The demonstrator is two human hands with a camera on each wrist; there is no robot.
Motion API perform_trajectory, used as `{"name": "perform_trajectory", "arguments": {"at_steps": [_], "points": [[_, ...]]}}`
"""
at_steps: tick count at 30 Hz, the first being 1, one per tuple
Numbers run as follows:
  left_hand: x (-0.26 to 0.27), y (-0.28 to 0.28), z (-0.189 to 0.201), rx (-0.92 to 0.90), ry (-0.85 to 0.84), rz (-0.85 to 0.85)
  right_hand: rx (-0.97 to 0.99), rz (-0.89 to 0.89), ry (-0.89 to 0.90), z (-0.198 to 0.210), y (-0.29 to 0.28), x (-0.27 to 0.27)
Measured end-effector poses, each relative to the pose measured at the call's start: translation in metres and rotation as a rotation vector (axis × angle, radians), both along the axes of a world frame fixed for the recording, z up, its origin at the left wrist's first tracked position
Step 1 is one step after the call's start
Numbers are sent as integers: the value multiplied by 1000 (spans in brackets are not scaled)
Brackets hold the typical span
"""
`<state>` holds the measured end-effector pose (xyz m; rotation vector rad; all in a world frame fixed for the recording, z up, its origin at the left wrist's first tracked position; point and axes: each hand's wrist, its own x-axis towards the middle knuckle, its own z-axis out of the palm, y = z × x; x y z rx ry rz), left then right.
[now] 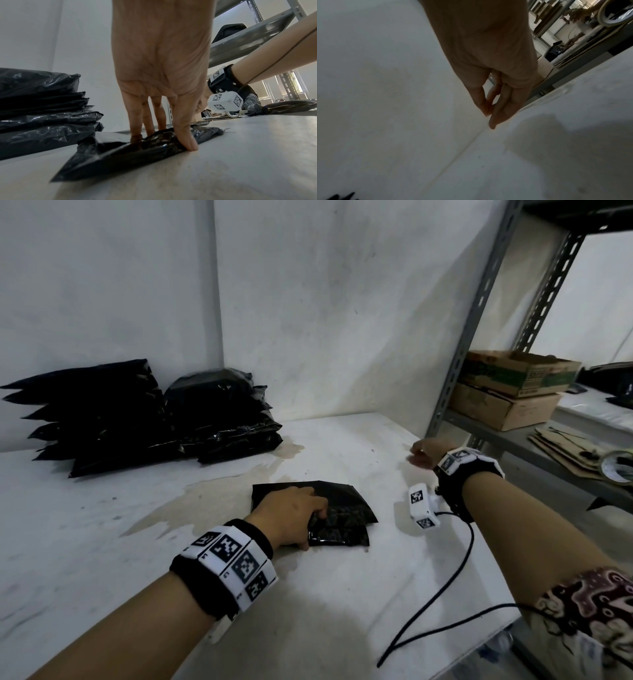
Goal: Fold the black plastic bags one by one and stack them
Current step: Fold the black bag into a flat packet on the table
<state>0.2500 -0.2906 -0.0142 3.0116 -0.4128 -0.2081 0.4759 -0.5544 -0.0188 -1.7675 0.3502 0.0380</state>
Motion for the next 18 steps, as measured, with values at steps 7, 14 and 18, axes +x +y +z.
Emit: {"name": "perform_trajectory", "arguments": {"at_steps": [7,14,18], "points": [[-1,0,1,-7,1,4,101,-50,-33,11,16,15],[5,0,1,23,17,2,34,-10,-235,19,25,31],[6,-1,2,33,30,-1,94,-47,-392,45,52,39]]}}
